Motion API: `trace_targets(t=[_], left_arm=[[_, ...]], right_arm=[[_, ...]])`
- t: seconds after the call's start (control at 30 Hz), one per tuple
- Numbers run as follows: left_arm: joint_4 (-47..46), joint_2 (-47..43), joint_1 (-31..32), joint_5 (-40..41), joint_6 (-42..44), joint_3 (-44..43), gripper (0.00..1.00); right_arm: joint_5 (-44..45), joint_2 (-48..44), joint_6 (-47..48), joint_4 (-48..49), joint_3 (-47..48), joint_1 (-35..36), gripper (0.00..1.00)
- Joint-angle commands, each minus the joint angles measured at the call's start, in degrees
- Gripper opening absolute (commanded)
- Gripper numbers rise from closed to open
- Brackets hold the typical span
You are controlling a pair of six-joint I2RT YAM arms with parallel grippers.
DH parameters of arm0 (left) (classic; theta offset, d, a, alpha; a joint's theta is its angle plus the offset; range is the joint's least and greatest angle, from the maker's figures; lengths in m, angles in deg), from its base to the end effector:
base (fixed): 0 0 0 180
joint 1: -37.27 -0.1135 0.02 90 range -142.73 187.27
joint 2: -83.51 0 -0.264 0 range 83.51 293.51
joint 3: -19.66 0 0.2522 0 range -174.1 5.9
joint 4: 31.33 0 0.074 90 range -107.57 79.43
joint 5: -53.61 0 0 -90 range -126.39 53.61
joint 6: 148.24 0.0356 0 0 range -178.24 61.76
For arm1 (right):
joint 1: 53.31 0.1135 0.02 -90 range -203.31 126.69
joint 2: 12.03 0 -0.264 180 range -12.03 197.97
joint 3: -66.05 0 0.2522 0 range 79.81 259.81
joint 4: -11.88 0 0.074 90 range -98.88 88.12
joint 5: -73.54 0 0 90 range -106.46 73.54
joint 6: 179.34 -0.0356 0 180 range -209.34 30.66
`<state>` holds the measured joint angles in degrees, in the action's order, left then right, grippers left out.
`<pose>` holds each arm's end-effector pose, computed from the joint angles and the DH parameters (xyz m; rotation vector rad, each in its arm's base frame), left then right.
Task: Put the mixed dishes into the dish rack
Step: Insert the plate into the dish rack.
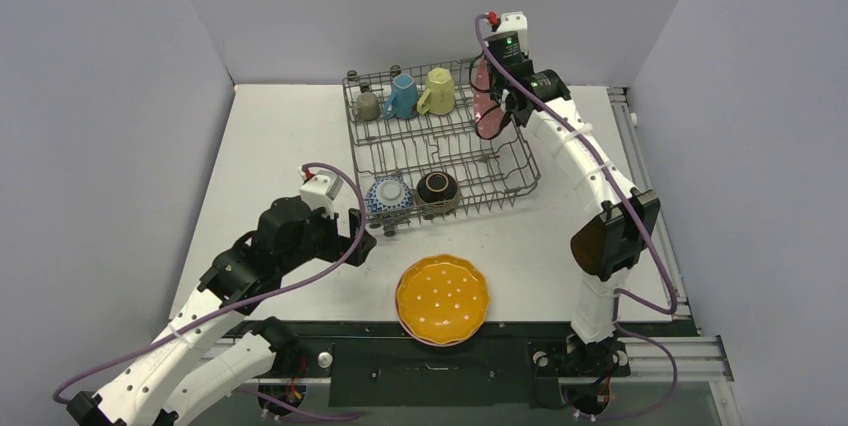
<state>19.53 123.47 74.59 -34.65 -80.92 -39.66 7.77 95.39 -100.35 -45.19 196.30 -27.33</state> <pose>0.1192 -0.0895 0.3094 0.2590 2.1616 -0.5809 0.3835 0.1706 0.4033 -0.0371 2.1102 -0.0750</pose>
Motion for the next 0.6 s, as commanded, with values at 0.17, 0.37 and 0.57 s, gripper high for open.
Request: trace_targets(t=[0.17, 0.37, 0.57], left_arm=[[-1.03, 0.15, -1.08, 0.56, 1.14, -0.41, 0.96], [-1.01, 0.11, -1.45, 0.72, 1.14, -0.32, 0.96], [-0.98, 0.09, -1.79, 0.91, 1.14, -0.32, 0.96]], right_arm=[[5.51, 1.38, 2.88, 12.14, 5.24, -0.15, 0.0], [5.75, 3.66, 3.21, 13.15, 5.88, -0.77, 0.0], [6.64, 4.29, 4.25, 16.81, 2.79, -1.18, 0.0]])
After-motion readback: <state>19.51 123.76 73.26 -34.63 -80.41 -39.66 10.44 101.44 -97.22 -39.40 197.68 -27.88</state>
